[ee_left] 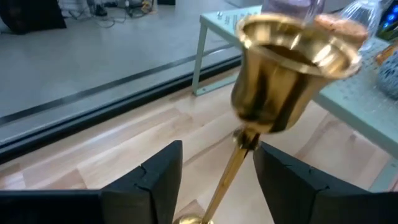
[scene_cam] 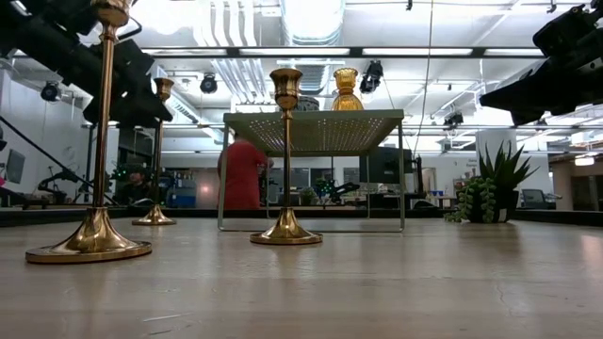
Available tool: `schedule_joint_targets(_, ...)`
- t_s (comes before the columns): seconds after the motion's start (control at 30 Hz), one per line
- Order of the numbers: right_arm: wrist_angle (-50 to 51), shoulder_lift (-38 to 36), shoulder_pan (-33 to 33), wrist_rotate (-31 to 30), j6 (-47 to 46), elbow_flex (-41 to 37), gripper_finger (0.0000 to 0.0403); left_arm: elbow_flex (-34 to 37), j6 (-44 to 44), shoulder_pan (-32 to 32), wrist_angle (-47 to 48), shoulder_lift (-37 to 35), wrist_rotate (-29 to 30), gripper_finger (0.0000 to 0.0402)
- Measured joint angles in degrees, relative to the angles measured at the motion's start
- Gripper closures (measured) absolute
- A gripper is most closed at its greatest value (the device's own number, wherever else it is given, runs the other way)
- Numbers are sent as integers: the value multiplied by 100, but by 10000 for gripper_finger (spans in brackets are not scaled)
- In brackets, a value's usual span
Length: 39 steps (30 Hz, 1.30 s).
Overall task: Stock candles on shelf
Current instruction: Put the gold candle holder on the shelf
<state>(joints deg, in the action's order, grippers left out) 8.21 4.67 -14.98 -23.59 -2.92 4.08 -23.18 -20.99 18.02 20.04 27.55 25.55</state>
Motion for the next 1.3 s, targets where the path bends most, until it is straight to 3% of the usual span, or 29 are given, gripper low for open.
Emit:
schedule_joint_targets(0.33, -1, 0, 1, 0, 8, 0, 394, 0, 142, 0, -106, 0, 11, 221)
schedule_joint_targets(1.03, -2, 0, 2, -1, 9, -1, 394, 7, 580, 0, -497, 0, 215, 357)
schedule_joint_targets(1.3, -2, -2, 0, 0, 8, 0, 394, 7, 746, 0, -659, -2, 202, 368)
